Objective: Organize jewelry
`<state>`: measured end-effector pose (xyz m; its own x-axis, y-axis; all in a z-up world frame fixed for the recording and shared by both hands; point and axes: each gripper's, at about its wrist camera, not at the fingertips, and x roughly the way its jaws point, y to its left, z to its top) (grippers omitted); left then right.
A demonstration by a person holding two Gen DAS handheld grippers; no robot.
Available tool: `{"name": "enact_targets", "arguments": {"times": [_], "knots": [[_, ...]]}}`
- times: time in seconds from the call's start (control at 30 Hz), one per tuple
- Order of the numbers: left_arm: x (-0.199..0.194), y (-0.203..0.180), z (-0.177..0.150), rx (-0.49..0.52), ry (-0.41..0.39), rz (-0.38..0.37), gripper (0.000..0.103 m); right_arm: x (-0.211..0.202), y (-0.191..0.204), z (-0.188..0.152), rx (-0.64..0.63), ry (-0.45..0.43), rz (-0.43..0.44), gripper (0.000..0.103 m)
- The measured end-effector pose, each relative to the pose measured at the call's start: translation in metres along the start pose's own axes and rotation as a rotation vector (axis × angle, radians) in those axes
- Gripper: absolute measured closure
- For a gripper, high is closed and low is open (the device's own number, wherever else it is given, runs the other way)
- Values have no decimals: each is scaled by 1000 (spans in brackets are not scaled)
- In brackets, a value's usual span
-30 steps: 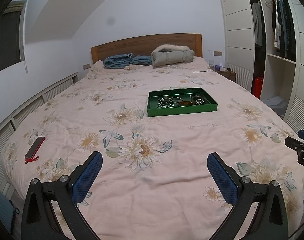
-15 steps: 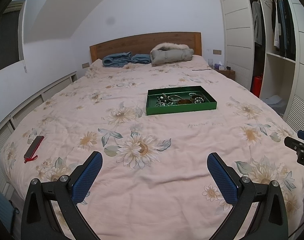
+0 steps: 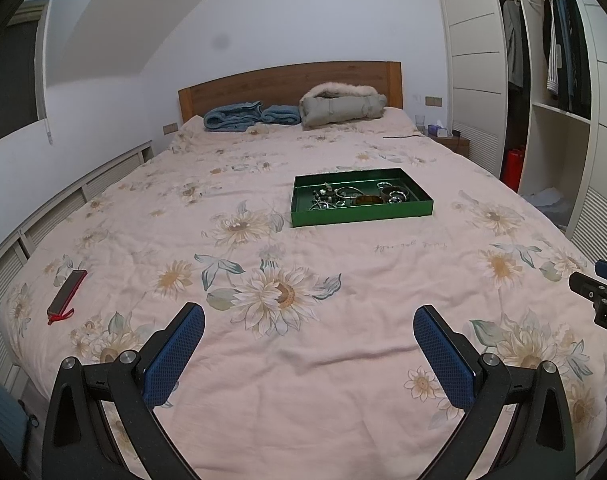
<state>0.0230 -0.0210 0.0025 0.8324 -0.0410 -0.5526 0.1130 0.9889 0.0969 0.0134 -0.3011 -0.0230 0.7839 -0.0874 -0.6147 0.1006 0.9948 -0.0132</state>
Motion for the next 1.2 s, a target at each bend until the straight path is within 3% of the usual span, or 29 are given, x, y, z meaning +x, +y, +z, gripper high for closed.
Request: {"name": "enact_targets", "arguments": {"times": [1.2], "knots": [[1,1,-3,3,5,-1,0,0,-2,-1,1,1,1,38]]}}
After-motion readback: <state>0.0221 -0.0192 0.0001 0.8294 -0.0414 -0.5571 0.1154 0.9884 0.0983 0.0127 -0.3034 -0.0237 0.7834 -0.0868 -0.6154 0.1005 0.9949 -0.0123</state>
